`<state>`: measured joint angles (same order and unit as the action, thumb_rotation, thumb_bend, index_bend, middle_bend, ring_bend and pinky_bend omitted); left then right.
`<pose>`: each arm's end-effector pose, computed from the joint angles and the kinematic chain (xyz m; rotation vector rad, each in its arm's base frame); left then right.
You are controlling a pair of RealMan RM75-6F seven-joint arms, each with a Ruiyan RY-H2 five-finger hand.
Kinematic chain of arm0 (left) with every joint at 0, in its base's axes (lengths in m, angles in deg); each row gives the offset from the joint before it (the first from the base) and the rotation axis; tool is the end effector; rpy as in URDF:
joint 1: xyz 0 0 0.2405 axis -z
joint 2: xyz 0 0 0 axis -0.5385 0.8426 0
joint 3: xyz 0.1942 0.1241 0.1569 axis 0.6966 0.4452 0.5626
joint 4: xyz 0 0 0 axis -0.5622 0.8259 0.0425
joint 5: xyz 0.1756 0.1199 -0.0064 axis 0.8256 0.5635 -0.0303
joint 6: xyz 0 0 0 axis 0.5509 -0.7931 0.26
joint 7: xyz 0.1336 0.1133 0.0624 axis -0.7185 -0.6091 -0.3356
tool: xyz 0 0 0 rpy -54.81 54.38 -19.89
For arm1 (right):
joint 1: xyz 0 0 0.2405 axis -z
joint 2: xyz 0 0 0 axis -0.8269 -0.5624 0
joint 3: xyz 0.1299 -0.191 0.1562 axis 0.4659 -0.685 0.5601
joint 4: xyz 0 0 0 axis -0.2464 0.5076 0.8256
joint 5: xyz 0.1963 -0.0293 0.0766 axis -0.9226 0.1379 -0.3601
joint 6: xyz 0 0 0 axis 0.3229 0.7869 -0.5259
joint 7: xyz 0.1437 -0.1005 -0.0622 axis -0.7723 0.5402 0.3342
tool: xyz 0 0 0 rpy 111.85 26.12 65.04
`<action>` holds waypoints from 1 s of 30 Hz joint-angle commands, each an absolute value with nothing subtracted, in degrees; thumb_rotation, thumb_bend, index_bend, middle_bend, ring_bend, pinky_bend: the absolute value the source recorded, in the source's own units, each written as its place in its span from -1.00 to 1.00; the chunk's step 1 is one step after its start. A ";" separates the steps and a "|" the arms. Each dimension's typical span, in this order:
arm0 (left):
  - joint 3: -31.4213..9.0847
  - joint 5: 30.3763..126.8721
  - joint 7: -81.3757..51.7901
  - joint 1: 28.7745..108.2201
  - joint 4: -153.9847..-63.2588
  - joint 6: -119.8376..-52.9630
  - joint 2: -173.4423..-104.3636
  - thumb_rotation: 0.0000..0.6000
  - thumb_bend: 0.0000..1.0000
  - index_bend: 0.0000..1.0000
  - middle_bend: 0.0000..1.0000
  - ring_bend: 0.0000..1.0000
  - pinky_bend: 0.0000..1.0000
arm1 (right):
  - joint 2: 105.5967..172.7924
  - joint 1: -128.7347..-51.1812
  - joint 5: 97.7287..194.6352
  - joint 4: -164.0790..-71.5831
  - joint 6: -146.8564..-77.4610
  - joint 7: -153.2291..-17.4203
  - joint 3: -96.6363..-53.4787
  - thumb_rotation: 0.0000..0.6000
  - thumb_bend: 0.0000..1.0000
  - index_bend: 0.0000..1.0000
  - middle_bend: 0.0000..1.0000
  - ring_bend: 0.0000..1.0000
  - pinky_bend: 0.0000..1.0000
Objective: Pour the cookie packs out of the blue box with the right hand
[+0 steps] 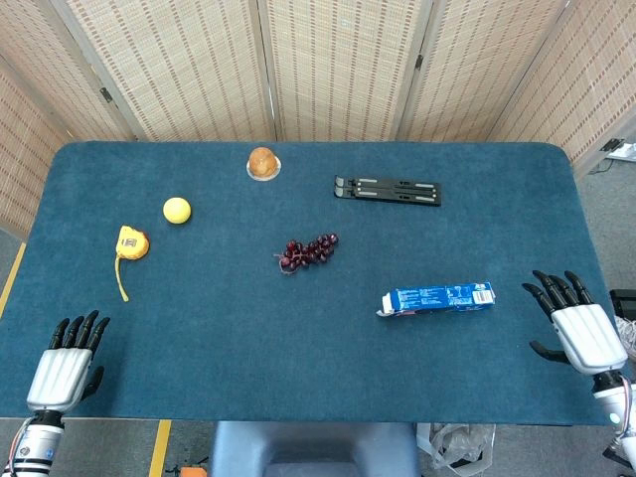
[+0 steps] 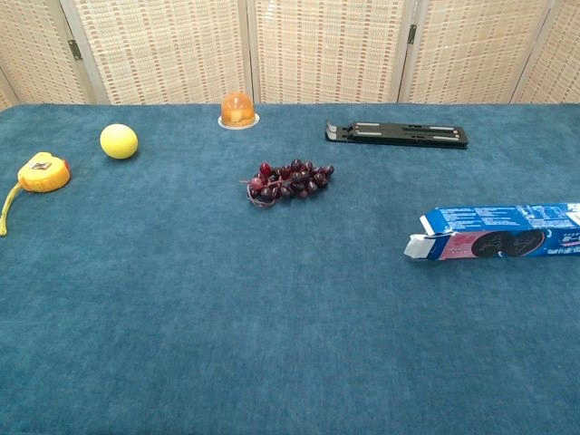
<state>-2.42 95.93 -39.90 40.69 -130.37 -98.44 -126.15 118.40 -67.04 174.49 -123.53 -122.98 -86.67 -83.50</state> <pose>-0.3374 0.2244 0.0943 -1.5792 -0.8390 -0.5346 -0.3567 -0.2623 0.1649 1.6461 -0.7825 0.7276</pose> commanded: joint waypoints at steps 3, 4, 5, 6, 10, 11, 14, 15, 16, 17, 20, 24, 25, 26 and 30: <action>-2.42 95.83 -39.61 40.68 -130.39 -98.52 -126.03 1.00 -0.06 -1.00 -1.00 -0.98 -0.99 | 120.37 -70.62 175.15 -119.32 -119.18 -93.94 -83.24 1.00 -0.56 -0.54 -0.68 -0.68 -0.88; -2.39 95.86 -39.48 40.67 -130.45 -98.53 -125.96 1.00 -0.06 -1.00 -1.00 -0.98 -0.99 | 120.82 -71.40 175.12 -118.72 -118.36 -95.92 -83.13 1.00 -0.57 -0.53 -0.67 -0.68 -0.88; -2.36 95.91 -39.41 40.67 -130.48 -98.55 -125.91 1.00 -0.06 -1.00 -1.00 -0.98 -0.99 | 121.22 -72.00 175.13 -118.29 -117.77 -97.46 -83.07 1.00 -0.57 -0.51 -0.65 -0.67 -0.87; -2.31 95.98 -39.33 40.66 -130.50 -98.58 -125.87 1.00 -0.06 -1.00 -1.00 -0.98 -0.99 | 121.64 -72.58 175.23 -117.85 -117.16 -99.02 -83.09 1.00 -0.57 -0.49 -0.64 -0.65 -0.86; -2.28 95.88 -39.10 40.67 -130.45 -98.54 -125.77 1.00 -0.06 -1.00 -1.00 -0.98 -0.99 | 123.54 -74.78 175.05 -115.83 -114.59 -103.85 -83.14 1.00 -0.56 -0.46 -0.61 -0.63 -0.85; -2.29 95.80 -39.09 40.67 -130.44 -98.52 -125.77 1.00 -0.06 -1.00 -1.00 -0.98 -0.99 | 123.92 -75.11 174.80 -115.55 -114.10 -104.88 -83.12 1.00 -0.56 -0.45 -0.60 -0.62 -0.85; -2.25 95.85 -38.89 40.70 -130.48 -98.51 -125.70 1.00 -0.06 -1.00 -1.00 -0.98 -0.99 | 125.00 -76.11 173.58 -114.53 -111.97 -107.00 -83.10 1.00 -0.56 -0.45 -0.58 -0.55 -0.74; -2.22 95.92 -38.84 40.71 -130.49 -98.53 -125.68 1.00 -0.06 -1.00 -1.00 -0.98 -0.99 | 125.27 -76.54 173.06 -114.10 -110.89 -106.80 -83.14 1.00 -0.56 -0.45 -0.58 -0.52 -0.70; -2.20 95.96 -38.82 40.72 -130.47 -98.53 -125.68 1.00 -0.06 -1.00 -1.00 -0.98 -0.99 | 125.51 -76.83 172.72 -113.86 -110.29 -106.50 -83.12 1.00 -0.56 -0.45 -0.57 -0.49 -0.65; -2.19 95.97 -38.79 40.74 -130.44 -98.51 -125.68 1.00 -0.06 -1.00 -1.00 -0.98 -0.99 | 125.67 -77.13 172.47 -113.73 -109.73 -106.25 -83.11 1.00 -0.56 -0.45 -0.57 -0.46 -0.62; -2.19 95.91 -38.72 40.76 -130.46 -98.49 -125.65 1.00 -0.06 -1.00 -1.00 -0.98 -0.99 | 125.31 -78.06 171.88 -114.47 -107.92 -105.55 -83.29 1.00 -0.56 -0.45 -0.60 -0.45 -0.59; -2.12 96.09 -38.51 40.70 -130.52 -98.69 -125.57 1.00 -0.06 -1.00 -1.00 -0.98 -0.99 | 124.11 -79.12 170.06 -116.37 -105.45 -103.05 -83.06 1.00 -0.57 -0.49 -0.66 -0.53 -0.64; -2.10 96.14 -38.46 40.69 -130.53 -98.71 -125.55 1.00 -0.06 -1.00 -1.00 -0.98 -0.99 | 123.90 -79.36 169.62 -116.71 -104.86 -102.41 -83.01 1.00 -0.56 -0.50 -0.66 -0.54 -0.65; -2.07 96.19 -38.42 40.68 -130.55 -98.74 -125.53 1.00 -0.06 -1.00 -1.00 -0.98 -0.99 | 123.66 -79.62 169.18 -117.09 -104.18 -101.90 -82.98 1.00 -0.56 -0.50 -0.66 -0.53 -0.67; -2.01 96.37 -38.28 40.67 -130.60 -98.83 -125.49 1.00 -0.06 -1.00 -1.00 -0.98 -0.99 | 123.30 -80.54 167.47 -117.97 -102.85 -99.57 -82.30 1.00 -0.56 -0.50 -0.60 -0.54 -0.73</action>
<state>-2.01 96.38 -38.28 40.67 -130.60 -98.83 -125.49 123.51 -80.13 168.08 -117.56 -103.31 -100.24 -82.63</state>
